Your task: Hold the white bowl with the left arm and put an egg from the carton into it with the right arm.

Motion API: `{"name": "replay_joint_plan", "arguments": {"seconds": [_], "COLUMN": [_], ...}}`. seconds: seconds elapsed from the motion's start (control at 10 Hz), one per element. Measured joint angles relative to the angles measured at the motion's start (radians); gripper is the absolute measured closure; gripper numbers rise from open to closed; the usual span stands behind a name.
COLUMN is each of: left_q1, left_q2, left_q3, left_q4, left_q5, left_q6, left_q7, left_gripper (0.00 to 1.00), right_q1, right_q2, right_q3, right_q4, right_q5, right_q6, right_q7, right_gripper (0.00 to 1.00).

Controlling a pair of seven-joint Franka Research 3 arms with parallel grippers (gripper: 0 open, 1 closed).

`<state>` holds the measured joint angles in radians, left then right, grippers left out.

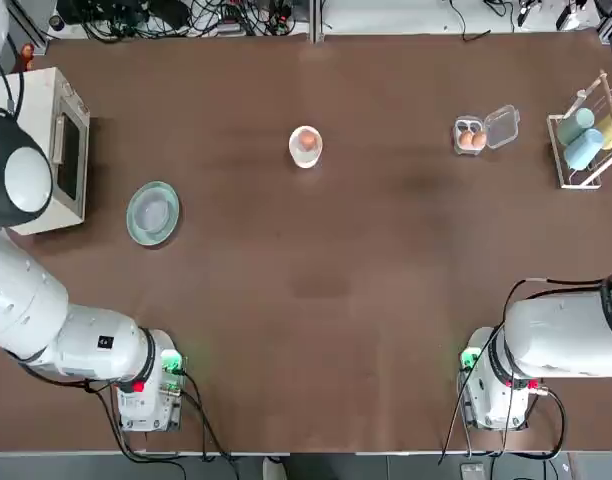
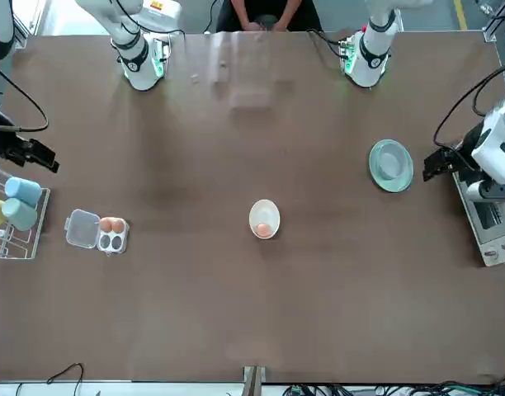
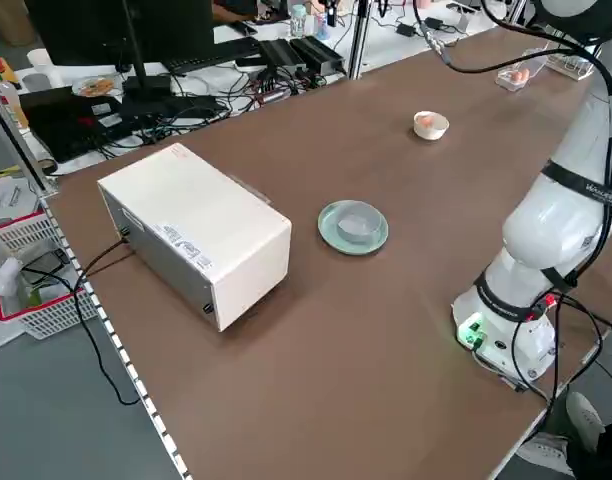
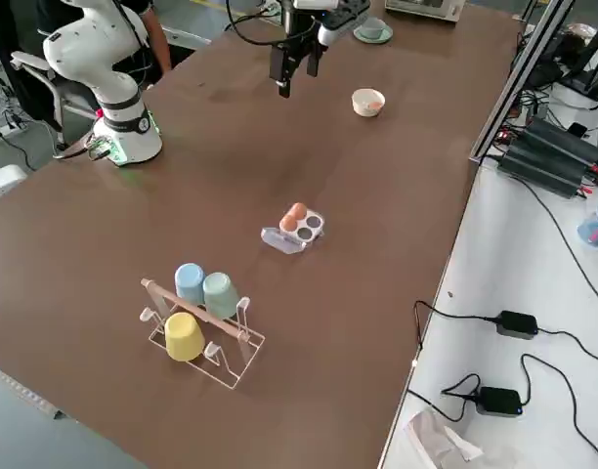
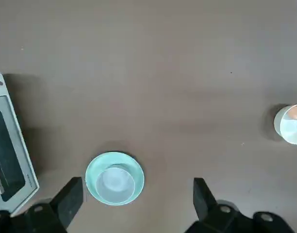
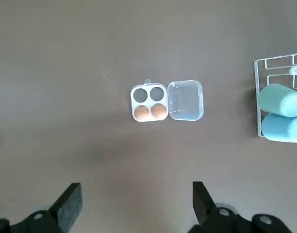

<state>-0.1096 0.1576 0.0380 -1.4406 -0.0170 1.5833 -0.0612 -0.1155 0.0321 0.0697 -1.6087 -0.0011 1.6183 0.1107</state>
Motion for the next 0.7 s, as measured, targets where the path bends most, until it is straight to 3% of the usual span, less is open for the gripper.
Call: {"name": "replay_joint_plan", "arguments": {"seconds": [0.7], "left_q1": [-0.001], "left_q2": [0.0], "left_q3": [0.0], "left_q4": [0.019], "left_q5": [0.015], "left_q6": [0.027], "left_q7": [0.002], "left_gripper": [0.0], "right_q1": [0.0], "right_q2": [-0.005], "right_q3": [0.0], "right_q4": [0.001], "right_q5": [0.0], "right_q6": [0.0], "right_q7": [0.001], "right_gripper": [0.0]}}
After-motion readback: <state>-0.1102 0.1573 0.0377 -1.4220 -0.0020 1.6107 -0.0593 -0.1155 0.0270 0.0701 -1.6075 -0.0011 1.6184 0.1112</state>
